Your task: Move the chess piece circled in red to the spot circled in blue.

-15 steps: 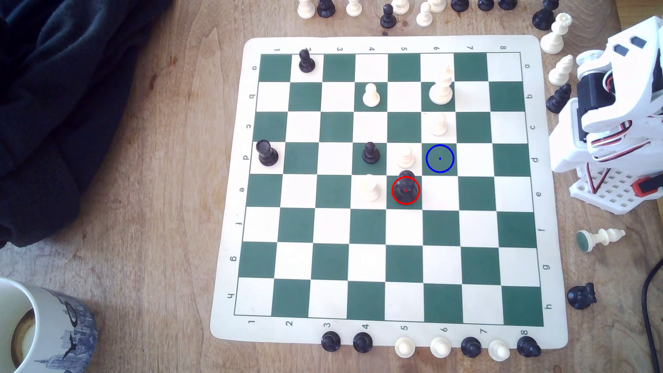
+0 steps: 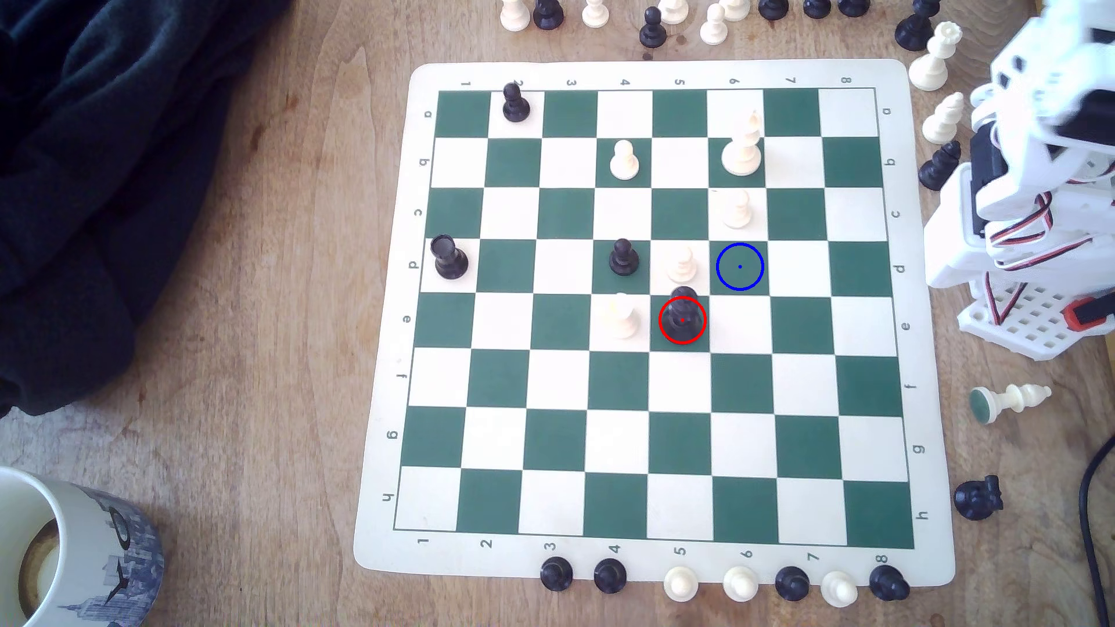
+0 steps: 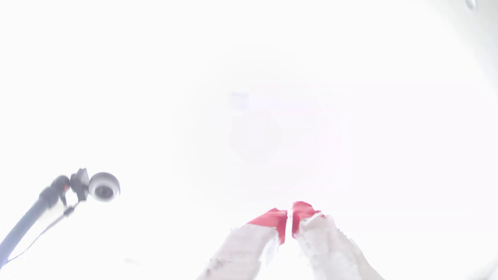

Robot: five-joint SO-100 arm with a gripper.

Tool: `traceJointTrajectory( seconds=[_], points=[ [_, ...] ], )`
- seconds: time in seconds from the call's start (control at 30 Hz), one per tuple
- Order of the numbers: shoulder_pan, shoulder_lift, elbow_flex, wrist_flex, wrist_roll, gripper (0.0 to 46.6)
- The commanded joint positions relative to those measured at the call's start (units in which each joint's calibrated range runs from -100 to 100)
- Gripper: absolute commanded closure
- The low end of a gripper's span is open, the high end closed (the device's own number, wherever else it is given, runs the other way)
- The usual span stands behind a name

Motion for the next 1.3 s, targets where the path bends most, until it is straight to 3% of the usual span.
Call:
traceJointTrajectory(
  seconds=[0.0, 0.17, 0.37, 0.47, 0.5, 0.57, 0.6, 0.63, 0.87, 0.93, 1.0, 1.1, 1.2, 1.27],
  points=[
    [0.4, -0.2, 1.3, 16.1, -0.2, 46.4],
    [0.8, -0.1, -0.8, 28.8, -0.4, 46.4],
    [-0.7, 1.0, -11.8, 67.6, -0.4, 46.4],
    [0.2, 0.7, -14.7, 76.6, -0.5, 46.4],
    [1.5, -0.1, -17.1, 85.5, -0.5, 42.3],
    [1.1, 0.2, -19.0, 89.1, 0.6, 42.2],
    [1.1, 1.2, -20.5, 91.5, 3.6, 44.4],
    [0.4, 4.0, -23.4, 93.8, 4.9, 46.3],
    [-3.9, 13.0, -32.2, 108.7, 3.8, 46.4],
    [-5.0, 18.3, -35.9, 112.8, 2.2, 46.4],
    [-6.3, 26.8, -44.5, 119.1, -1.1, 46.4],
    [-7.3, 34.0, -53.0, 124.6, -3.4, 46.4],
    [-7.9, 37.7, -56.8, 126.9, -5.4, 45.6],
    [-8.7, 40.9, -59.5, 129.0, -8.0, 44.4]
  ],
)
